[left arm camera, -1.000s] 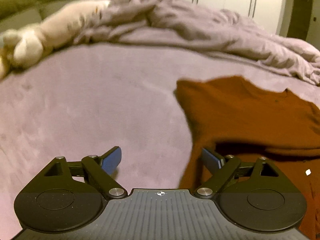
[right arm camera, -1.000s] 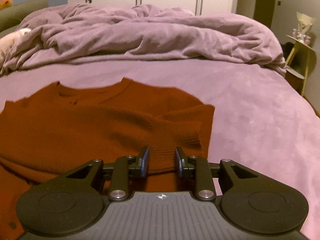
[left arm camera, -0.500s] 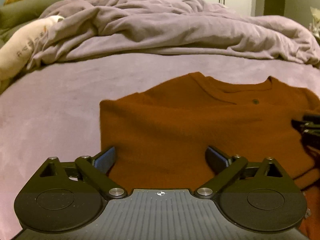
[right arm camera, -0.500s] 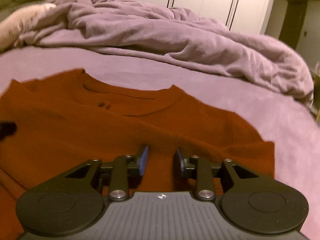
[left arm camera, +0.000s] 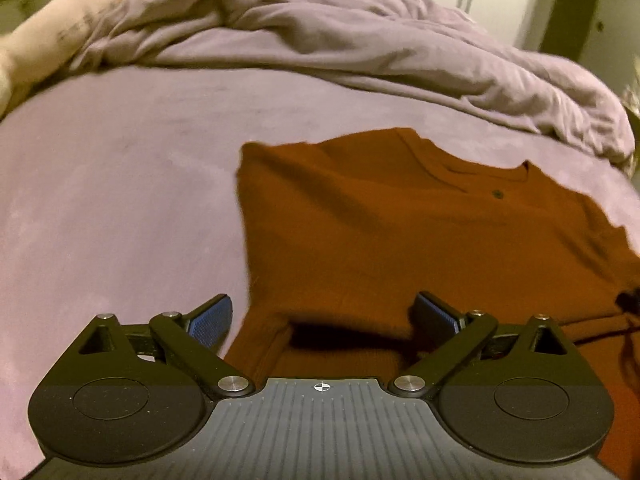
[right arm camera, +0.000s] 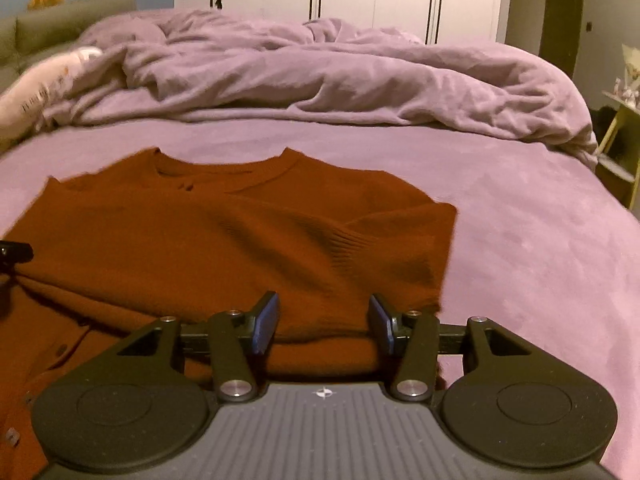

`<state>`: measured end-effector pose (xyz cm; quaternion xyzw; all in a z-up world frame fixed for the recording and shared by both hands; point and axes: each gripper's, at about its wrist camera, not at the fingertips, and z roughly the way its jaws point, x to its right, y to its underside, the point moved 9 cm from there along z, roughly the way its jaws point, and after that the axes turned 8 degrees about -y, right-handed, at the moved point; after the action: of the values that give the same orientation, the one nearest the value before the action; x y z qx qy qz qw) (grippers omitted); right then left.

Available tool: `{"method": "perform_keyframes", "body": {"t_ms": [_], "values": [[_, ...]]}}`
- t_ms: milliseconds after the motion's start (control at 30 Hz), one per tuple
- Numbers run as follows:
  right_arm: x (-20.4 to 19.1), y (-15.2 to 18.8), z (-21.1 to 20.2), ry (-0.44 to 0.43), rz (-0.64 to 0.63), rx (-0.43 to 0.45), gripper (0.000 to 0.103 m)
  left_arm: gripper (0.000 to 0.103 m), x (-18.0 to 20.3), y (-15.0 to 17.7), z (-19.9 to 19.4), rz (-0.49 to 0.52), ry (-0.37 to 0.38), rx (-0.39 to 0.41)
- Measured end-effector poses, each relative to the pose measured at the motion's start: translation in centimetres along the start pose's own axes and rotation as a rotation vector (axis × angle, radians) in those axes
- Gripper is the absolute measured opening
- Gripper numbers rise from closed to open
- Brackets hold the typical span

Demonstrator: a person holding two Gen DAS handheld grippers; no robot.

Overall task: Fold small clothes
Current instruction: 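Release the cardigan and move both tools back over the hem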

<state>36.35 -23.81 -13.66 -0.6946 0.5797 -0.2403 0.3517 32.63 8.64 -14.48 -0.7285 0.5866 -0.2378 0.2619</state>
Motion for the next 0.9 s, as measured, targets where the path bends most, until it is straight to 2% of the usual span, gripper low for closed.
{"method": "perform_keyframes", "body": {"t_ms": [133,233,367,433,500,567,700,900], "values": [[0.9,2.2,-3.8,0.043,0.046,-0.015,0.048,0.1,-1.0,3.5,-3.2,0.101,-0.034,-0.019],[0.4,6.3,-7.6,0.042,0.063,-0.071,0.049,0.1,-1.9,6.9,-6.1,0.172,-0.041,-0.016],[-0.4,10.8,-13.4,0.071,0.069,-0.093,0.049,0.1,-3.2,10.9,-9.4,0.18,-0.037,-0.053],[-0.8,13.0,-15.9,0.064,0.115,-0.125,0.048,0.1,-3.8,12.1,-10.7,0.174,-0.036,-0.069],[-1.5,14.4,-17.6,0.059,0.099,-0.136,0.048,0.1,-4.4,12.9,-11.5,0.18,-0.06,-0.084],[-2.0,15.0,-19.0,0.086,0.059,-0.149,0.048,0.099,-4.9,13.8,-12.0,0.193,-0.08,-0.097],[-1.0,16.5,-20.3,0.096,0.152,-0.186,0.046,0.092,-5.4,15.0,-12.9,0.205,-0.06,-0.131],[-0.6,18.3,-20.5,0.041,0.277,-0.208,0.03,0.076,-6.0,16.1,-12.9,0.126,0.019,-0.209]]}}
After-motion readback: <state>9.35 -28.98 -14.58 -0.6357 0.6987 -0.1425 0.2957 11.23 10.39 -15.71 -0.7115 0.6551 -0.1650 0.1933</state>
